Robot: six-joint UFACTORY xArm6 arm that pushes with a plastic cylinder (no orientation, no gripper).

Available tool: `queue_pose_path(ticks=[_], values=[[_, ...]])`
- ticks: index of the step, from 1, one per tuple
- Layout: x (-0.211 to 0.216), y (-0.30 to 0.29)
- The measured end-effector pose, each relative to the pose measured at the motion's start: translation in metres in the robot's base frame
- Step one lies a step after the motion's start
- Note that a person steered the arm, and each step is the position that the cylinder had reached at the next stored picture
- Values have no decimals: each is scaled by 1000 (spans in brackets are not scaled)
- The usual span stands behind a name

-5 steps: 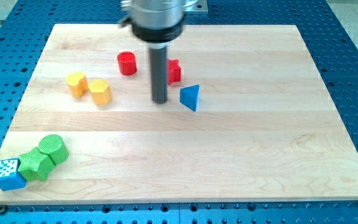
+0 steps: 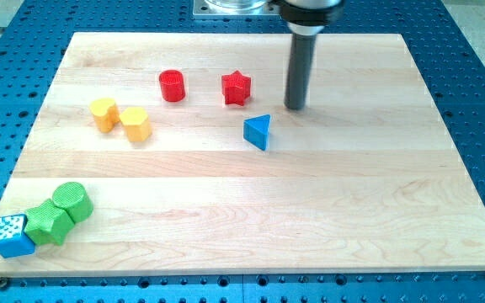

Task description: Move the yellow and red blocks to the left center

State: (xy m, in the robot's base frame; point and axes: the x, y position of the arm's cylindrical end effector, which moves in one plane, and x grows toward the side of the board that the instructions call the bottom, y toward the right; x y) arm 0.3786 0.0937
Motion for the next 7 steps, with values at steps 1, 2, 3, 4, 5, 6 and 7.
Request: queue_pose_path(ticks=[1, 2, 3, 4, 5, 6, 7], values=[[34, -39], [84, -90], [112, -130], [112, -193], [90, -232], [126, -309], [127, -297]])
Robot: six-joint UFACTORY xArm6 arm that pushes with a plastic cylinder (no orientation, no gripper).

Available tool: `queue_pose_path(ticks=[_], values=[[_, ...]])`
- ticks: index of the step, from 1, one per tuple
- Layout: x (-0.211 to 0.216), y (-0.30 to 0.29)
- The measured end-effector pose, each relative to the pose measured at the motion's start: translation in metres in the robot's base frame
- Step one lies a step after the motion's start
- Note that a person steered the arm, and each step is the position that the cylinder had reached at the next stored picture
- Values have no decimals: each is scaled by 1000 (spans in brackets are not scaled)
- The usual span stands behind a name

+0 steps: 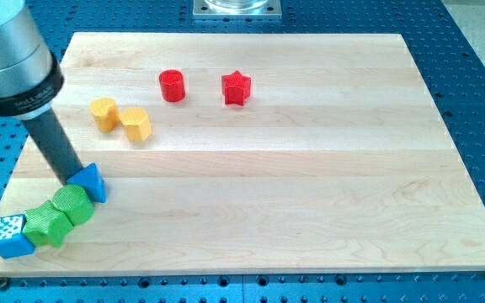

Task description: Move the yellow and red blocks to the left center

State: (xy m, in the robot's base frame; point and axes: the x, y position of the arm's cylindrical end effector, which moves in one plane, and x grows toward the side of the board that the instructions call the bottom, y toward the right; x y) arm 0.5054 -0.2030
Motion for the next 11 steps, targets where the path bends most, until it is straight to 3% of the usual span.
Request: queue_pose_path(ticks=[1, 2, 3, 5, 6, 7, 8, 9, 11], values=[[-33, 74], [-53, 111], [-92, 90], [-99, 33], [-98, 86], [-66, 158], [-117, 248], [-161, 259], [-172, 112]])
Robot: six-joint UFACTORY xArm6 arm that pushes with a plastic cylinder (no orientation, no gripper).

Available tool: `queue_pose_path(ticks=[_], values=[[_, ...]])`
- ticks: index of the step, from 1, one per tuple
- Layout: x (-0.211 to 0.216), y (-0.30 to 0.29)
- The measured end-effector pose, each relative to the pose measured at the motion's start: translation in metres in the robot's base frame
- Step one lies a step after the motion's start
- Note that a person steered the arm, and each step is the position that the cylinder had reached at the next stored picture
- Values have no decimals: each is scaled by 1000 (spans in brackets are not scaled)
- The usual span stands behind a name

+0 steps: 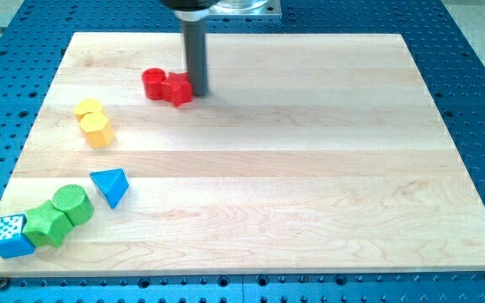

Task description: Move the yellow and red blocks to the left center

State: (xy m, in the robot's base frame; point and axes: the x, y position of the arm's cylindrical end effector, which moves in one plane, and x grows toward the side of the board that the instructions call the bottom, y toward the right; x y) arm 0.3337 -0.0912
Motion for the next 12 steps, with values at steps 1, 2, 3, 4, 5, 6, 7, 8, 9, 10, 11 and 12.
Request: queue_pose_path(ticks=[1, 2, 3, 4, 5, 6, 7, 8, 9, 10, 11, 12], values=[[0, -46], [-1, -54], [-57, -42], [-54, -100], [-14, -129], [16, -157], [-42, -151], [-59, -91], [-40, -42], [-7, -98], [16, -100], [-2, -14]])
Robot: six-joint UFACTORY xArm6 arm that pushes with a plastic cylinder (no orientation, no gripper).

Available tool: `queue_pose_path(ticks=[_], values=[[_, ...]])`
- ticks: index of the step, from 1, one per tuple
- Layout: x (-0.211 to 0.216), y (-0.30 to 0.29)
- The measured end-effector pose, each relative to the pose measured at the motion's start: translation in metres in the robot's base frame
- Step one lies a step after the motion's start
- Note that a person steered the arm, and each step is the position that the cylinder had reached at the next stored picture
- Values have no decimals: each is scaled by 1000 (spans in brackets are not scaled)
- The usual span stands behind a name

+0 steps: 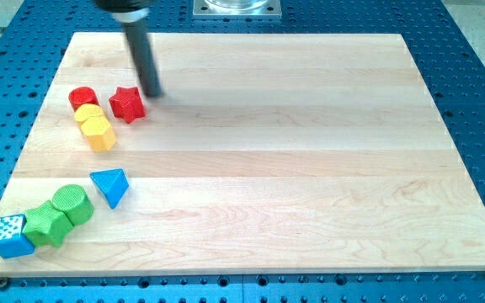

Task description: Move the yellow and red blocks to the left center

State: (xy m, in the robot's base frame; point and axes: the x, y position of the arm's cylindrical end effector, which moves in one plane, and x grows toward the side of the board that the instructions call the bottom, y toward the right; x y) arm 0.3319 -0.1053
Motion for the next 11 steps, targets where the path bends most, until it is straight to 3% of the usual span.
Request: queue_pose_path(ticks=[1, 2, 3, 4, 5, 6, 7, 8, 9, 11], values=[[26, 62], [64, 12], [68, -45], [118, -48], [138, -66], [108, -98], [104, -110], [95, -17], [46, 7], [35, -60]])
